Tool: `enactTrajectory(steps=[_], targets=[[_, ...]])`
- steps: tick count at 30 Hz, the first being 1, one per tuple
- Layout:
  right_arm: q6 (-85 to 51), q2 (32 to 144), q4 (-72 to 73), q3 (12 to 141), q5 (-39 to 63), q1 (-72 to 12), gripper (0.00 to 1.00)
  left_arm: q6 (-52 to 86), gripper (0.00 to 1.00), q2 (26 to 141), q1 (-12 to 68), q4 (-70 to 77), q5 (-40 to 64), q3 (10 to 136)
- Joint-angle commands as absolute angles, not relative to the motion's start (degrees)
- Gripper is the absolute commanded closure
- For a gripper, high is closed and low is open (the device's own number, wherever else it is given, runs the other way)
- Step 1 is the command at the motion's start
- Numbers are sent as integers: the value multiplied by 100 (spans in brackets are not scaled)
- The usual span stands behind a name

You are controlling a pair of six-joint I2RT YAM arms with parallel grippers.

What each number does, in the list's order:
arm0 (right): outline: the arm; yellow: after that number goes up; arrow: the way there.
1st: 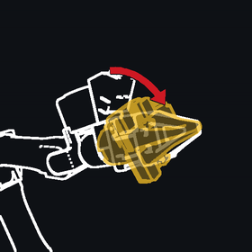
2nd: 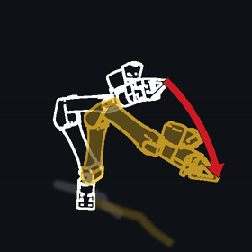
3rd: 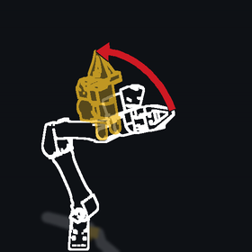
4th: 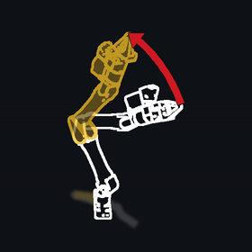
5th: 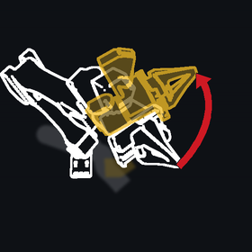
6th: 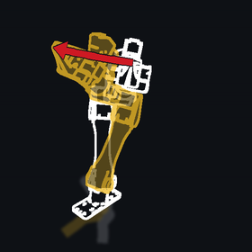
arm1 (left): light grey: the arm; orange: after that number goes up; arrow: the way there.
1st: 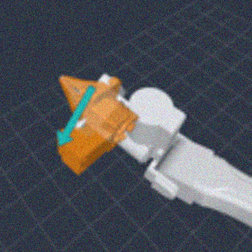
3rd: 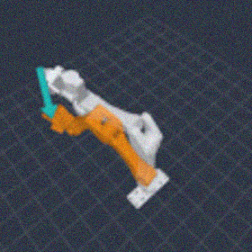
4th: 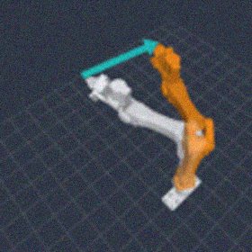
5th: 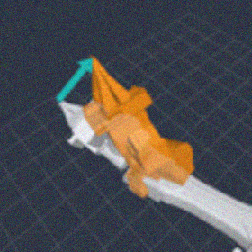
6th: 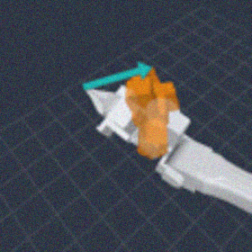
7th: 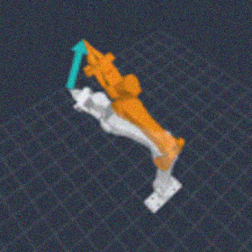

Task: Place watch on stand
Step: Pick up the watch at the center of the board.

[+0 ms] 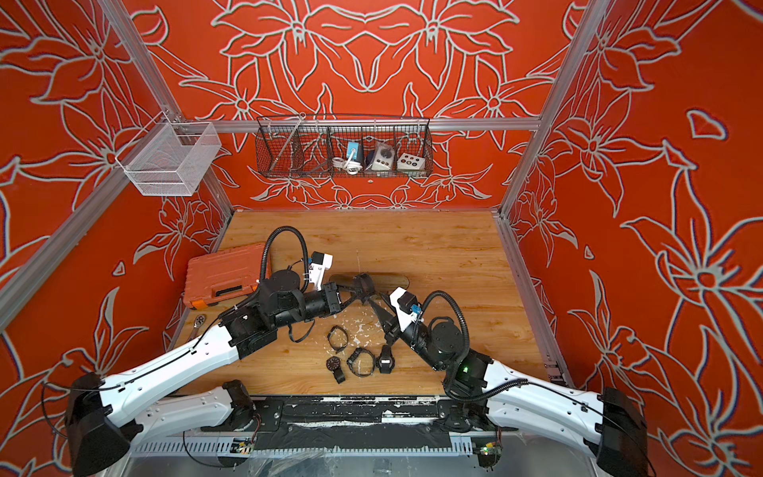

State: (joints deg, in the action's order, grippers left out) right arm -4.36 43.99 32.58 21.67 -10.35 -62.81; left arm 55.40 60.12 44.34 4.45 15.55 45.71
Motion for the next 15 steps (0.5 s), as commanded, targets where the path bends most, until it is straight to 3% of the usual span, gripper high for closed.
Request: enactTrajectory(steps=[1, 9, 15], targets=[[-488, 4528, 3149, 2397, -993, -6328, 67, 5607, 100, 6029, 4499, 718, 1601, 4587], [-631, 4710, 3129, 2472, -857, -6328, 57, 5677, 100, 5993, 4526, 953, 1593, 4537], [-683, 4782, 3211, 2487, -800, -6328, 55, 5841, 100, 5874, 4544, 1204, 1425, 4372]])
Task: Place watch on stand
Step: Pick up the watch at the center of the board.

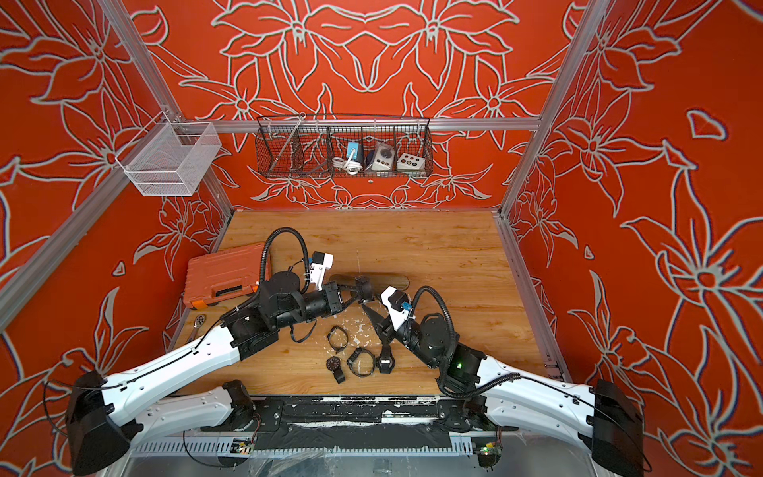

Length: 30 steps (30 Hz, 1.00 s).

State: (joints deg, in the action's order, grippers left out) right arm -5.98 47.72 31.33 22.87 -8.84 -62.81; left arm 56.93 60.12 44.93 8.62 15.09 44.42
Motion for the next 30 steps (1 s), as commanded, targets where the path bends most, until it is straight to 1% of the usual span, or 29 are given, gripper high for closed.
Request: enactTrajectory(steps=[1, 3, 5, 7, 13, 15, 22, 30], targets=[[-686, 4784, 3240, 2479, -783, -6323, 55, 5889, 100, 5835, 4552, 1248, 1371, 4322], [-713, 4806, 3275, 2478, -776, -6328, 55, 5986, 100, 5756, 4559, 1353, 1246, 4220], [-741, 4835, 3343, 2461, -790, -6325, 52, 6113, 100, 5718, 4570, 1391, 1039, 4126], [-769, 4881, 3388, 2444, -835, -6324, 48, 6399, 100, 5406, 4640, 1346, 605, 4004], [-811, 5019, 3793, 2364, -1085, -6326, 42, 6831, 100, 5112, 4816, 1384, -216, 3884], [-825, 5076, 3935, 2355, -1077, -6328, 41, 6968, 100, 5072, 4824, 1472, -363, 3842], [-1002, 5302, 4877, 2138, -731, -6328, 38, 7361, 100, 5070, 4843, 1833, -637, 3731], [-986, 5775, 5884, 1969, -711, -6346, 38, 7572, 100, 5150, 4869, 2273, -675, 3715]])
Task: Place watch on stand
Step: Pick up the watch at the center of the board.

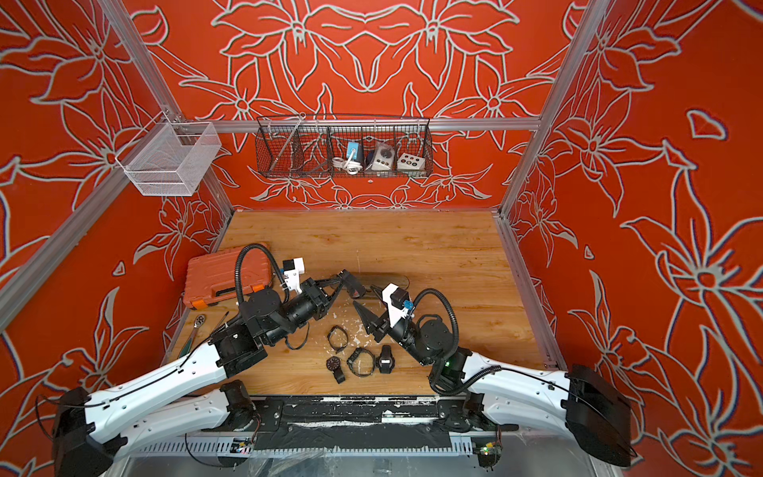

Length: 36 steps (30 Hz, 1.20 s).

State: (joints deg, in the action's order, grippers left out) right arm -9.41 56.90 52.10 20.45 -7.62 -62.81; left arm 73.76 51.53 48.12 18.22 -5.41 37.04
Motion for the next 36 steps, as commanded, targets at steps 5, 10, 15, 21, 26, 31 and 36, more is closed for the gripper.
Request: enactTrajectory(steps=[5, 10, 15, 21, 26, 31, 36], targets=[[-959, 6005, 6453, 1934, -860, -6381, 38, 7662, 100, 5158, 4920, 2464, -771, 3660], [-907, 6226, 6748, 2014, -778, -6394, 38, 7660, 100, 5160, 4948, 2520, -780, 3656], [-873, 6309, 6750, 2109, -869, -6416, 40, 7660, 100, 5116, 4965, 2557, -816, 3622], [-790, 6405, 6852, 2267, -857, -6416, 42, 7760, 100, 5062, 4983, 2600, -853, 3514], [-785, 6615, 7035, 2371, -728, -6424, 42, 7812, 100, 5132, 5002, 2715, -795, 3514], [-796, 6735, 7057, 2443, -657, -6433, 45, 7884, 100, 5170, 5014, 2844, -765, 3482], [-746, 6752, 7119, 2382, -729, -6442, 43, 7875, 100, 5108, 5027, 2856, -760, 3490]])
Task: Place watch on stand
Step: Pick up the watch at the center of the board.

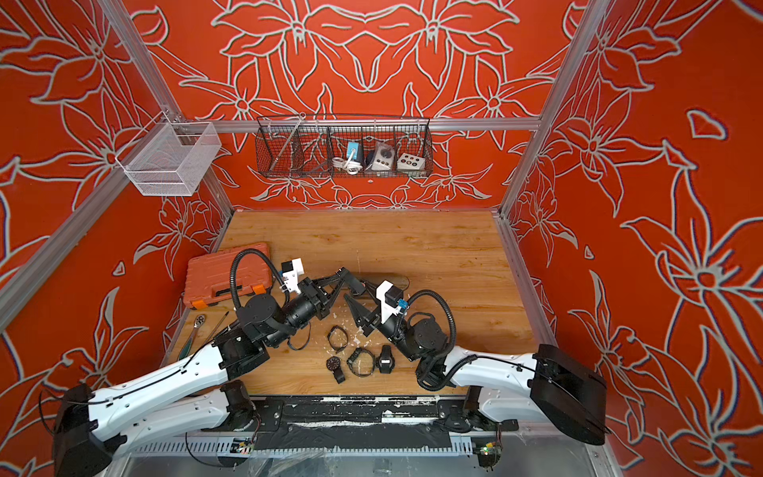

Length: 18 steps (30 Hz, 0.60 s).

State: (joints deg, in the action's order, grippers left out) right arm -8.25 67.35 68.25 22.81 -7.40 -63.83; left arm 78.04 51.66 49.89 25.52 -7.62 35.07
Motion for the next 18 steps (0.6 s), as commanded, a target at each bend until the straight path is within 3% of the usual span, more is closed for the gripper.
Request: enactTrajectory(steps=[1, 12, 18], targets=[[-742, 6750, 7119, 2382, -737, -6442, 43, 7875, 100, 5113, 5027, 2855, -752, 3502], [-727, 6637, 6984, 2443, -757, -6451, 60, 7928, 100, 5167, 5054, 2883, -721, 3498], [-761, 6503, 6883, 2404, -859, -6451, 65, 7928, 100, 5172, 5062, 2765, -756, 3497]])
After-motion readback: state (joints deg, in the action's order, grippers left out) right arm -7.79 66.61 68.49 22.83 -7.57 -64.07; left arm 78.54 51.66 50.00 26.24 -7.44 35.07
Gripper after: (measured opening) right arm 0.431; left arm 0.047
